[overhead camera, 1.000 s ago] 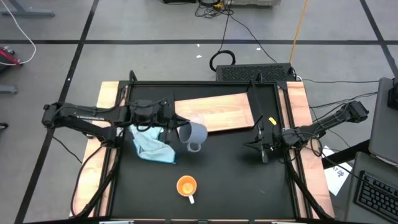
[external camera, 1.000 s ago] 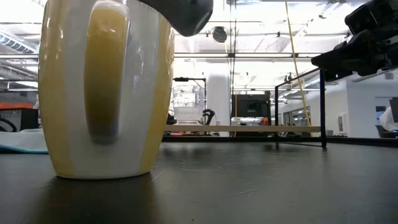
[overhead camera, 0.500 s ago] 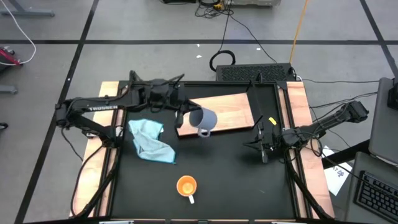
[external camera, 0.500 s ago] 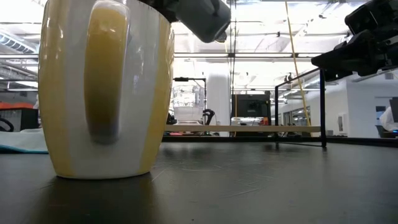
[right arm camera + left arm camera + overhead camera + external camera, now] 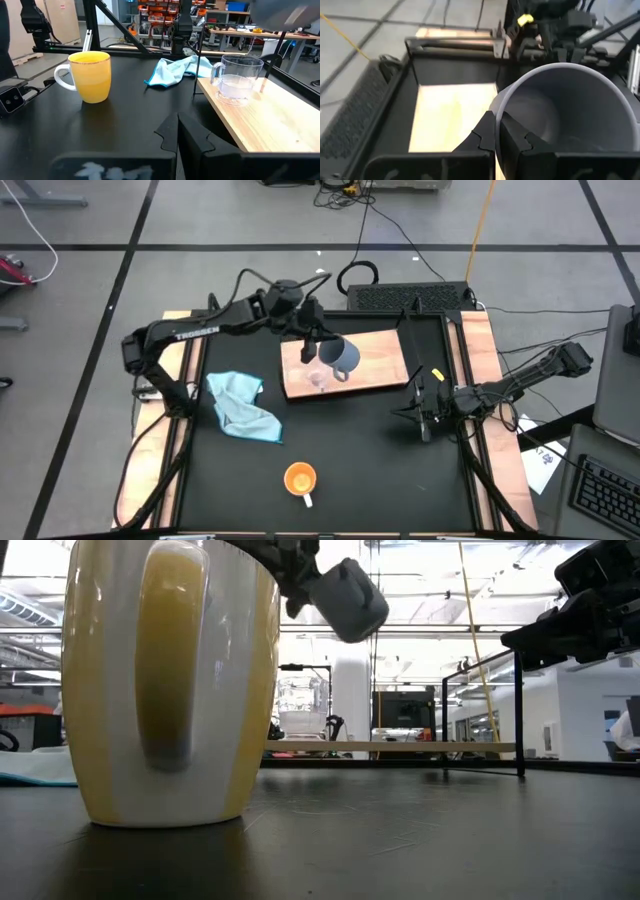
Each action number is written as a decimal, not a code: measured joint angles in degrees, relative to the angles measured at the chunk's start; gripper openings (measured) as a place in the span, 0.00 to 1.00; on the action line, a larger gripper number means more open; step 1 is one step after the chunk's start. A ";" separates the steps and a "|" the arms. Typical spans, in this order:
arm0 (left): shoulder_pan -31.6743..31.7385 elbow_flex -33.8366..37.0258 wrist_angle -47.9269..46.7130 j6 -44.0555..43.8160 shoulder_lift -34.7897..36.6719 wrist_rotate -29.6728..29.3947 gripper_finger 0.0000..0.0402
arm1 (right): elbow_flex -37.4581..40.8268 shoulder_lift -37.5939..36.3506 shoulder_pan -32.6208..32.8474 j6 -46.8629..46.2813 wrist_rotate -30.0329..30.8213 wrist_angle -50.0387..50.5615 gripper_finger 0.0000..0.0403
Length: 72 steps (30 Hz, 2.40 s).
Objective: Stack small to large cups/mugs on shelf
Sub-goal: Put the gray mug on the shelf
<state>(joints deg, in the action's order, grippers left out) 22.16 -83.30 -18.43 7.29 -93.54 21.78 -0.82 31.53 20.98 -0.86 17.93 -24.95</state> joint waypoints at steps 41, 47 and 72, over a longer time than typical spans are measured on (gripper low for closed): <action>0.37 -29.40 -26.20 5.66 -25.05 -4.29 0.01 | -0.02 0.01 0.01 0.24 0.00 1.27 0.00; -0.37 -29.36 -28.55 5.94 -25.05 -7.72 0.01 | -0.02 0.02 0.00 0.11 0.00 1.27 0.00; -1.85 -29.25 -28.35 6.73 -29.63 -8.90 0.01 | -0.02 0.76 -0.01 0.11 0.02 0.21 0.00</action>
<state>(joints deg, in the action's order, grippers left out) 20.32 -112.55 -46.78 14.02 -123.17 12.88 -0.84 32.29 20.97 -0.75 17.96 -24.74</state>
